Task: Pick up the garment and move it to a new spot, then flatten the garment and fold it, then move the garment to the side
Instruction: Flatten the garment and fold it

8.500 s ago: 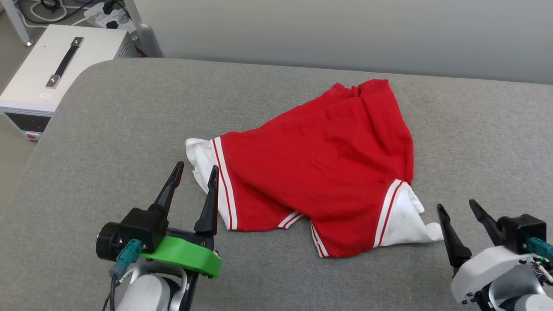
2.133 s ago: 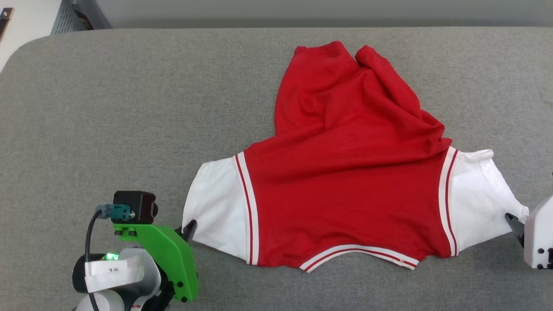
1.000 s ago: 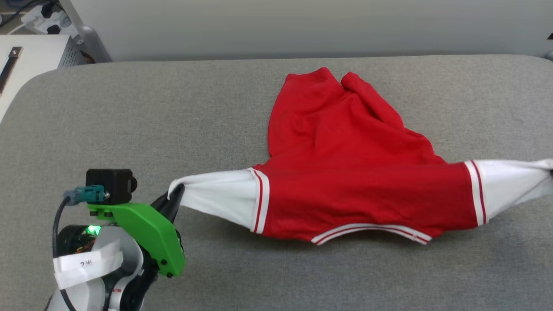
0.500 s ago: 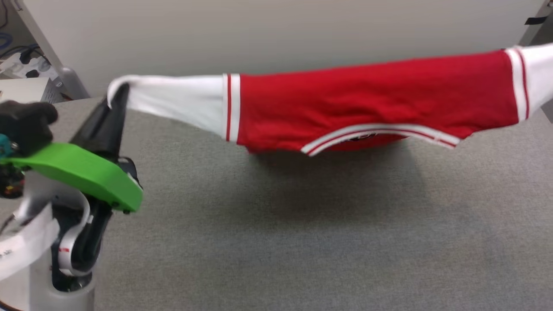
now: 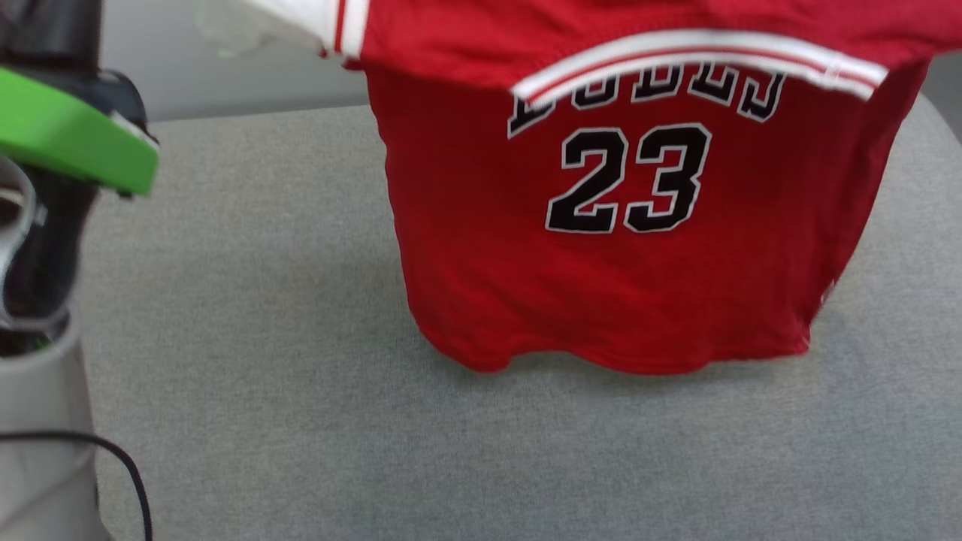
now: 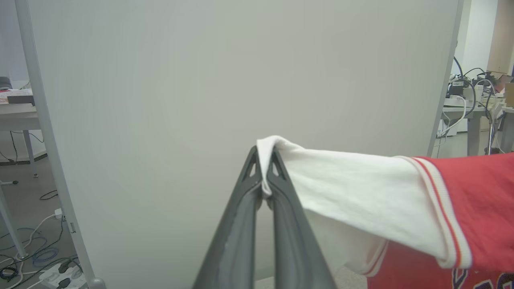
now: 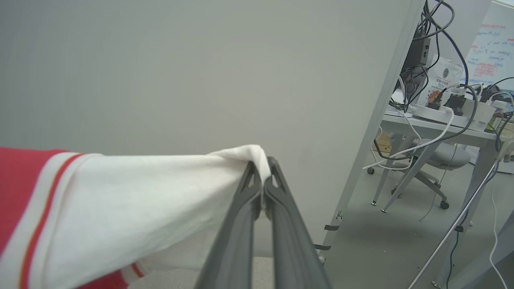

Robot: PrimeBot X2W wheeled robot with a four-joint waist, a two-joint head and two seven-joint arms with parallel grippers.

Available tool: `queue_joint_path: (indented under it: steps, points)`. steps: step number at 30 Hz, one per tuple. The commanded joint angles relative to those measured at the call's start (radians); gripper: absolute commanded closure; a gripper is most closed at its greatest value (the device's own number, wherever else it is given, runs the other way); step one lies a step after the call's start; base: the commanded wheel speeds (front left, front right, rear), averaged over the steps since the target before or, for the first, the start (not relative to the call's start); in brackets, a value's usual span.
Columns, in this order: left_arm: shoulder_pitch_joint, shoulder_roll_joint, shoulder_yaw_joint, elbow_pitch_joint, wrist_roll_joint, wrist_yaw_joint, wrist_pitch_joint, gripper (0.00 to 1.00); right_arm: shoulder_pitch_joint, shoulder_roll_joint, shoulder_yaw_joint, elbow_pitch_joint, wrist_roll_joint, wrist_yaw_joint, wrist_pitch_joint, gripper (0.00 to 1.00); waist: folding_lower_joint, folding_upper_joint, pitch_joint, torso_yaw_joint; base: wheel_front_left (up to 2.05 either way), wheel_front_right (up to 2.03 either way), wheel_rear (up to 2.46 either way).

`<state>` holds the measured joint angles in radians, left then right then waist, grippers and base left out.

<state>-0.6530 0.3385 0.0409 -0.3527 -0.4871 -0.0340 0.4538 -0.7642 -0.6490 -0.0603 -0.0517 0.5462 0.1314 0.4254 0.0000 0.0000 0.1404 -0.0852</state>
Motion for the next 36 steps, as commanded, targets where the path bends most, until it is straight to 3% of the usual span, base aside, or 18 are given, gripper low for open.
queue_joint_path:
  steps: [1,11,19,28,36]
  points:
    - [-0.056,0.017,0.003,0.022,-0.01,-0.013,-0.003,1.0,-0.046,0.009,0.012,0.016,-0.007,-0.001,-0.011,1.0,0.0,0.0,0.071,0.008,0.0,0.0,0.0]
    - [-0.405,0.097,-0.047,0.201,0.019,-0.063,-0.02,1.0,-0.375,0.03,0.083,0.179,-0.062,-0.001,-0.075,1.0,0.0,0.0,0.279,0.031,0.0,0.0,0.0]
    - [-0.698,0.132,-0.114,0.426,0.064,-0.085,-0.106,1.0,-0.662,0.084,0.156,0.376,-0.129,-0.001,-0.167,1.0,0.0,0.0,0.427,0.042,0.0,0.0,0.0]
    - [-1.009,0.097,-0.172,0.78,0.124,-0.09,-0.33,1.0,-0.936,0.192,0.168,0.658,-0.219,-0.001,-0.304,1.0,0.0,0.0,0.546,0.049,0.0,0.0,0.0]
    - [-1.101,0.061,-0.196,1.003,0.129,-0.092,-0.522,1.0,-0.998,0.251,0.179,0.817,-0.242,-0.001,-0.429,1.0,0.0,0.0,0.578,0.068,0.0,0.0,0.0]
